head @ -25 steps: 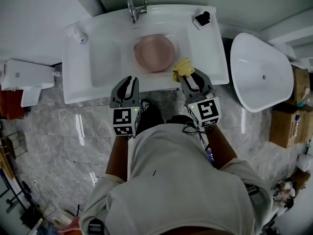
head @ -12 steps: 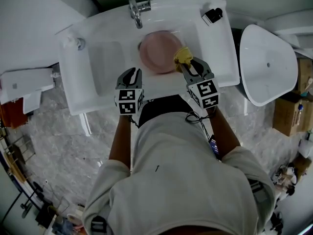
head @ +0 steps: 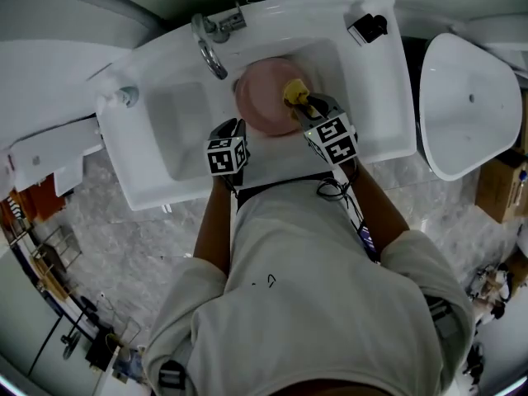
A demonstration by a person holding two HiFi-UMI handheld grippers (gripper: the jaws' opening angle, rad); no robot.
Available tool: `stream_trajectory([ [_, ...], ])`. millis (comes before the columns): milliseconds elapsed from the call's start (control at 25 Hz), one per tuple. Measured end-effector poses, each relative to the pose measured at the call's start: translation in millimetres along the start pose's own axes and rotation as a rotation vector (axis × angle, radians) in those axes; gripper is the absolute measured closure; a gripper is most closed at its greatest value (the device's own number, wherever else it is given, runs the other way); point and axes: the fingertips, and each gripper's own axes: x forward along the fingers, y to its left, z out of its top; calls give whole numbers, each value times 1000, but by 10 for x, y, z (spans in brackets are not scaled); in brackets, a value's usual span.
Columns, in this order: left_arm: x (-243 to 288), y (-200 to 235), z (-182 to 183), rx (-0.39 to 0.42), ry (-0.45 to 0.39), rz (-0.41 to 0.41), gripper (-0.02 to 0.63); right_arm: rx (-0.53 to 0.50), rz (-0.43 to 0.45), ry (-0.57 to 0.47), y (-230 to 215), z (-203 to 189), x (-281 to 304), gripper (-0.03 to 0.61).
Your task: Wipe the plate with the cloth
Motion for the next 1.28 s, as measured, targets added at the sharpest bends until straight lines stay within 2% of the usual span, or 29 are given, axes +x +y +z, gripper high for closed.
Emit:
stream_trajectory([
  [280, 486, 255, -50, -157, 51, 25, 525, 29, 52, 98, -162, -323, 393, 491],
  [440, 646, 300, -140, -179, 116, 26, 511, 48, 61, 133, -256, -397, 525, 491],
  [640, 809, 331, -174, -208, 139, 13, 508, 62, 74, 149, -315, -394, 590, 491],
  [760, 902, 333, -210, -211, 166, 10, 511, 75, 61, 148, -370, -425, 632, 491],
  [840, 899, 344, -210, -204, 174, 26, 548, 91, 52, 144, -389, -428, 642, 491],
  [1080, 727, 329, -79, -200, 118, 19, 563, 106, 36, 126, -414, -374, 650, 491],
  [1280, 523, 260, 74, -119, 74, 8, 568, 120, 20, 139, -448, -383, 690, 491],
])
